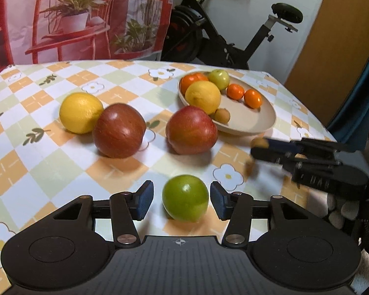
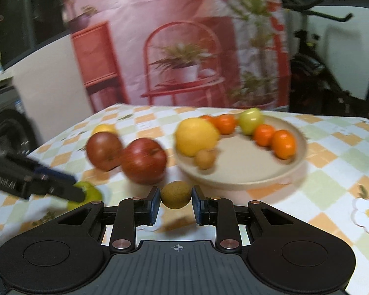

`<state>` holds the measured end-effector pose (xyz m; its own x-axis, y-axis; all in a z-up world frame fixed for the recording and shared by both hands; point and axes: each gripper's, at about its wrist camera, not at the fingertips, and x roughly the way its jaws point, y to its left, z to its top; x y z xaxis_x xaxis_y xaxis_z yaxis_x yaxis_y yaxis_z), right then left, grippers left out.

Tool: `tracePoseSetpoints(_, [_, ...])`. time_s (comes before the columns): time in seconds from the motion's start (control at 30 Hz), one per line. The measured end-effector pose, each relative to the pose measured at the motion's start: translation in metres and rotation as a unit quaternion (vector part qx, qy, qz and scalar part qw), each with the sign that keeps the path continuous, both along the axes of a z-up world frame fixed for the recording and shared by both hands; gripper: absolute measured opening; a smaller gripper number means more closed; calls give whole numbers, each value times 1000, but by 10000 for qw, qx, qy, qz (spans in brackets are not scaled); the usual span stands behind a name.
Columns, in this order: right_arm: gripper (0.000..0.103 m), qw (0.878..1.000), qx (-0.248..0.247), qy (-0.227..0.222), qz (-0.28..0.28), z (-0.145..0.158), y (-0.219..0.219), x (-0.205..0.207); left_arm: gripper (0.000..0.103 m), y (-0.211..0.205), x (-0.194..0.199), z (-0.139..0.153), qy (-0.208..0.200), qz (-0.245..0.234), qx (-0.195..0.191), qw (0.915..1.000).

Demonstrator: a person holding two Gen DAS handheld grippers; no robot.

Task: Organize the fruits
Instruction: 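Close the left tool on the green apple while the right tool carries the kiwi toward the plate, then lower the kiwi and green apple onto the plate and open both tools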

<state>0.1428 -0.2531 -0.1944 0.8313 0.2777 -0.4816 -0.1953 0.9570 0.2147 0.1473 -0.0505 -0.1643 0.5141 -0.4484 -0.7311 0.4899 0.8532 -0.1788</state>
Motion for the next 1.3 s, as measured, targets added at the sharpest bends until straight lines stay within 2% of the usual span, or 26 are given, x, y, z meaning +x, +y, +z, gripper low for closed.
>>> tracePoseSetpoints(0.23, [25, 9984, 16, -119, -557, -3, -18, 3, 53, -3, 2, -9, 133, 13, -105, 9999])
tracePoseSetpoints(0.27, [25, 9982, 9, -121, -579, -4, -17, 3, 48, -6, 0, -9, 99, -62, -73, 9999])
tracePoseSetpoints(0.43, [25, 9982, 42, -128, -592, -6, -20, 3, 47, -19, -9, -6, -223, -261, 361, 9988])
tracePoseSetpoints(0.67, [25, 9982, 59, -170, -580, -1, -23, 2, 47, -17, -4, 19, -470, -212, 231, 9984])
tracePoseSetpoints(1.0, [25, 9970, -133, -256, -715, 8, -47, 24, 47, -61, 36, 61, -974, -386, -60, 9945])
tracePoseSetpoints(1.13, [25, 9961, -250, -351, -772, 14, -56, 40, 47, -93, 66, 65, -922, -342, -243, 9949])
tracePoseSetpoints(1.3, [25, 9950, -213, -312, -929, 12, -71, 62, 47, -132, 99, 51, -695, -485, -56, 9964])
